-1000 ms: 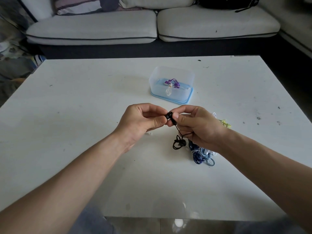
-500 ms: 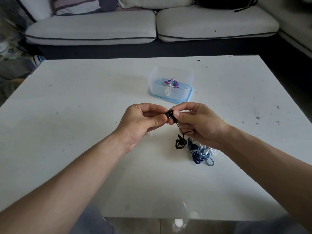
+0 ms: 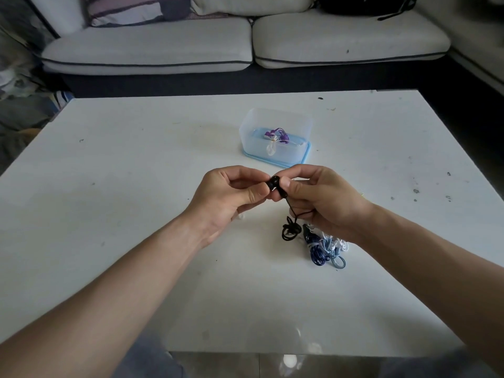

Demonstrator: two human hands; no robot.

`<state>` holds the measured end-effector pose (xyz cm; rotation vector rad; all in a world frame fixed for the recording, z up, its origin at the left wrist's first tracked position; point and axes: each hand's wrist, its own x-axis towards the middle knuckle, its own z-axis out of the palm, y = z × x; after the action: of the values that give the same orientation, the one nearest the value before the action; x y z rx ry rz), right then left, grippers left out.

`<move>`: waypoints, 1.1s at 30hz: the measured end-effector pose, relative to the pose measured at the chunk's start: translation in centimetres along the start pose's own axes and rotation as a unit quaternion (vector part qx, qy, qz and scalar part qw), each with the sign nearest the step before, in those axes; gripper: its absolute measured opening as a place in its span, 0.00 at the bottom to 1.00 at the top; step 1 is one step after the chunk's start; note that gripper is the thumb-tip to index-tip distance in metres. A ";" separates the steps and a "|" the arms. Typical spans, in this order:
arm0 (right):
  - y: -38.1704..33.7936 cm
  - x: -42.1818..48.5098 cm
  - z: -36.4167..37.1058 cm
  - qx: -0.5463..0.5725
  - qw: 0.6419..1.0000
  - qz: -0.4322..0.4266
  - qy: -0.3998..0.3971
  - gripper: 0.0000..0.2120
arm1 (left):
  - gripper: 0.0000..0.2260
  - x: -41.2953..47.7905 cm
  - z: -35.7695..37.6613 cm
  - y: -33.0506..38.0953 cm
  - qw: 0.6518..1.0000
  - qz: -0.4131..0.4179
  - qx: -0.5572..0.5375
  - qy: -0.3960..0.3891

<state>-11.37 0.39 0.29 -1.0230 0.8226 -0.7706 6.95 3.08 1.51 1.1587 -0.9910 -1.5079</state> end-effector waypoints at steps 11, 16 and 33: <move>-0.2 0.2 0.0 -0.007 0.999 -0.030 0.030 0.02 | 0.06 0.1 0.1 0.1 1.000 0.007 -0.009 0.006; 0.0 0.1 -0.1 0.000 0.999 -0.040 0.028 0.03 | 0.06 0.1 0.2 0.0 1.000 0.007 -0.007 0.008; 0.4 -0.1 0.2 -0.020 0.998 -0.047 0.019 0.08 | 0.07 0.1 0.2 -0.1 0.999 -0.019 -0.033 0.010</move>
<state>-11.18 0.66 -0.05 -1.0920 0.8296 -0.8591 6.70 3.06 1.43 1.1494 -0.9048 -1.5455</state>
